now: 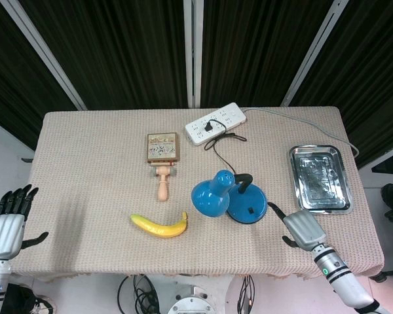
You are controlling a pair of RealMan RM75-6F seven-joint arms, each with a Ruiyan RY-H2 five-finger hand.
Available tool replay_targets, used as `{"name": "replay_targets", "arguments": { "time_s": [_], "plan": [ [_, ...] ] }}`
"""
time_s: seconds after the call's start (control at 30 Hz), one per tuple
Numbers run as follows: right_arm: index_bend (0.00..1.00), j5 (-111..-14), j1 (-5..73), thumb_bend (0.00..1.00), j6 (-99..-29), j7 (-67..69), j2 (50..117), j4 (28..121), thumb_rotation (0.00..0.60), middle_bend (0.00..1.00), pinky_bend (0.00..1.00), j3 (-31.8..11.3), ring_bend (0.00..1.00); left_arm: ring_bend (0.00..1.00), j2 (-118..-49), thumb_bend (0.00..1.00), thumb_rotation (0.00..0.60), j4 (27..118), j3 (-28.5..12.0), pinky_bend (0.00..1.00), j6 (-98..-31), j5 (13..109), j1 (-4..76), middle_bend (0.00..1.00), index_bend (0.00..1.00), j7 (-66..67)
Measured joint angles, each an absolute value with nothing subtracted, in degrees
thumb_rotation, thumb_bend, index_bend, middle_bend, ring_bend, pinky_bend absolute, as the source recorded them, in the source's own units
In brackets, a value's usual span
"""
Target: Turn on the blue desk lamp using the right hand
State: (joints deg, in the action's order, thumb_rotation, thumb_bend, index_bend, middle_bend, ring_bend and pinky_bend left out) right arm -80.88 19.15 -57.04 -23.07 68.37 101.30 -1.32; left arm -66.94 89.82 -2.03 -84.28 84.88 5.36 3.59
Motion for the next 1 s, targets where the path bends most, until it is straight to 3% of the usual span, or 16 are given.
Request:
{"name": "replay_targets", "arguments": {
  "time_s": [0.4,1.0],
  "plan": [
    [0.00,-73.88,24.18,0.29,-50.53,-26.18,69.34,103.00,0.600,0.88,0.81,-0.90,0.84,0.00,-67.00,0.00,0.600,89.59,-2.11,0.00,-84.45,84.88,5.28,0.00,0.00,3.21],
    [0.00,-71.89,26.50,0.29,-50.47,-27.43,71.01,102.94,0.600,0.89,0.81,1.30,0.84,0.00,-66.98,0.00,0.600,89.53,-2.30,0.00,-84.52,84.63,5.20,0.00,0.00,2.71]
  ]
}}
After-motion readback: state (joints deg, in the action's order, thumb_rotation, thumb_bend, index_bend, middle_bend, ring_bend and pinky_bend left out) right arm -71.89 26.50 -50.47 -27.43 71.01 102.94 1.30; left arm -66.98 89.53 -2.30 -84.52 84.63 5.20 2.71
